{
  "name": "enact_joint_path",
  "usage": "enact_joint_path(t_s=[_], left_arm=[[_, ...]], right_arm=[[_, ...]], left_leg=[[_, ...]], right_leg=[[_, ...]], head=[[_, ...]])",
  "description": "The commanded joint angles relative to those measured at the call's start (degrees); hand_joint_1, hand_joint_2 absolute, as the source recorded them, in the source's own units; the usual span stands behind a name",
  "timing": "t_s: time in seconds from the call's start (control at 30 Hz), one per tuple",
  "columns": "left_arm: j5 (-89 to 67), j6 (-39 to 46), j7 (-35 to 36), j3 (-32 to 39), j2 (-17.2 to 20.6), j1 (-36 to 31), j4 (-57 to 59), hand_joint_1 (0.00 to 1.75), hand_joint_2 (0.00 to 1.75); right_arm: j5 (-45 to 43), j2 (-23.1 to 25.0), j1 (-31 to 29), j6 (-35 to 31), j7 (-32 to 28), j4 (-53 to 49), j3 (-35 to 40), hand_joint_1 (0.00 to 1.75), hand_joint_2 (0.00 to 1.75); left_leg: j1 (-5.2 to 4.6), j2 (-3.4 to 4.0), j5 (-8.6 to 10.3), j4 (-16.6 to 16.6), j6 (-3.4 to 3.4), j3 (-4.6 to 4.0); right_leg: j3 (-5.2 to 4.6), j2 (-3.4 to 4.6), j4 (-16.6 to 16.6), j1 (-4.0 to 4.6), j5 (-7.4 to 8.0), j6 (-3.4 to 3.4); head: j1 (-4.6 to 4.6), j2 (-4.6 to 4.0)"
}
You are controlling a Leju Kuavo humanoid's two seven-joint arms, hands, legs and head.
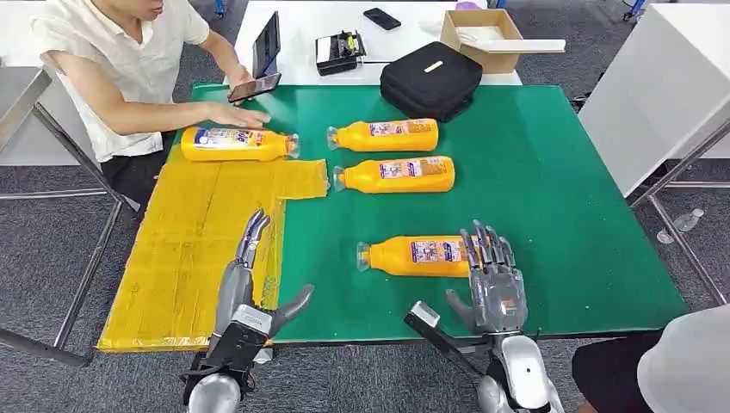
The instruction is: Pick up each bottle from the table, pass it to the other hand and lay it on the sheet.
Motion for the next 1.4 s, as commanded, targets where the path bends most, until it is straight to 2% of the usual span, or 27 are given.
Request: enact_joint_path(t_s=[0.03, 0.2, 0.23, 0.43, 0.47, 0.6, 1.03, 1.07, 1.17, 1.2, 1.27, 1.4], left_arm=[[1.58, -1.74, 2.0, 1.26, -1.69, -0.4, 0.79, 0.0, 1.75], [2.1, -3.22, 1.94, 0.81, -2.16, 0.32, 2.28, 0.0, 1.75], [2.1, -3.34, 1.85, 0.67, -2.21, 0.19, 2.44, 0.0, 1.75], [4.61, -5.65, 3.67, 1.02, -2.38, -0.02, 1.95, 0.0, 1.75], [5.76, -6.51, 4.41, 1.0, -2.38, -0.01, 1.87, 0.0, 1.75], [7.51, -7.69, 5.94, 0.7, -2.38, 0.31, 1.87, 0.0, 1.75], [6.39, -6.87, 6.9, 0.6, -2.38, 0.42, 1.65, 0.0, 1.75], [6.38, -6.72, 7.14, 0.64, -2.38, 0.42, 1.65, 0.0, 1.75], [6.34, -6.6, 7.3, 0.63, -2.38, 0.67, 1.26, 0.0, 1.75], [6.34, -6.59, 7.3, 0.7, -2.38, 0.91, 0.98, 0.0, 1.75], [6.28, -6.53, 7.42, 0.73, -2.38, 1.32, 0.66, 0.0, 1.75], [5.3, -6.36, 7.51, 0.03, -2.38, 1.71, 0.53, 0.0, 1.75]], right_arm=[[2.9, 0.53, -7.63, 2.69, 2.13, 4.37, 2.82, 0.0, 1.75], [3.77, -0.69, -8.94, 4.29, 3.29, 6.24, 2.94, 0.0, 1.75], [2.79, -0.73, -9.43, 5.16, 3.33, 7.08, 2.51, 0.0, 1.75], [0.82, -2.12, -13.05, 11.9, 4.57, 15.08, 0.32, 0.0, 1.75], [-0.76, -2.24, -13.22, 13.2, 4.13, 15.92, -0.31, 0.0, 1.75], [-1.4, -3.04, -13.48, 14.12, 3.99, 18.61, -0.42, 0.0, 1.75], [-1.35, -3.43, -12.93, 14.56, 4.24, 17.6, 0.06, 0.0, 1.75], [-1.32, -3.69, -12.97, 15.07, 4.53, 17.82, 0.12, 0.0, 1.75], [-0.74, -4.65, -13.44, 15.91, 5.08, 19.22, 0.32, 0.0, 1.75], [-0.33, -4.96, -13.57, 16.04, 5.35, 19.7, 0.35, 0.0, 1.75], [0.83, -5.32, -13.77, 15.74, 6.01, 19.89, 0.42, 0.0, 1.75], [1.99, -5.77, -15.21, 15.78, 6.72, 20.86, -0.06, 0.0, 1.75]], left_leg=[[0.01, 0.24, -0.06, 0.01, 0.02, 0.14], [0.04, 0.25, -0.17, -0.03, 0.01, 0.46], [0.01, -0.01, -0.05, -0.01, 0.01, 0.15], [0.01, 0.06, -0.1, -0.04, 0.05, 0.36], [0.03, -0.01, -0.04, -0.03, 0.03, 0.19], [0.02, -0.11, -0.03, -0.06, 0.03, 0.24], [0.0, 0.0, -0.11, 0.0, 0.03, 0.29], [-0.01, -0.1, -0.02, -0.01, 0.02, 0.1], [-0.01, -0.12, -0.02, -0.01, 0.02, 0.1], [0.0, 0.02, -0.12, 0.0, 0.04, 0.33], [0.0, -0.1, -0.03, 0.0, 0.02, 0.11], [-0.02, 0.01, -0.08, -0.01, 0.02, 0.2]], right_leg=[[0.11, 0.15, -0.03, 0.05, 0.02, -0.18], [0.45, 0.09, -0.08, 0.12, -0.11, -0.46], [0.21, 0.07, -0.06, 0.04, -0.02, -0.14], [0.43, 0.07, -0.14, 0.08, -0.05, -0.27], [0.27, 0.06, -0.1, 0.06, 0.0, -0.14], [0.36, -0.05, -0.14, 0.07, -0.02, -0.19], [0.38, 0.03, -0.07, 0.06, -0.08, -0.25], [0.19, -0.01, -0.04, 0.02, -0.02, -0.12], [0.2, -0.03, -0.04, 0.02, -0.03, -0.11], [0.43, 0.01, -0.08, 0.07, -0.09, -0.3], [0.22, -0.01, -0.05, 0.02, -0.03, -0.12], [0.28, 0.06, -0.05, 0.03, -0.05, -0.2]], head=[[0.02, 0.0], [0.02, 0.0], [0.02, 0.0], [0.02, 0.0], [0.02, 0.0], [0.02, 0.0], [0.02, 0.0], [0.02, 0.0], [0.02, 0.0], [0.02, 0.0], [0.02, 0.0], [0.02, 0.0]])
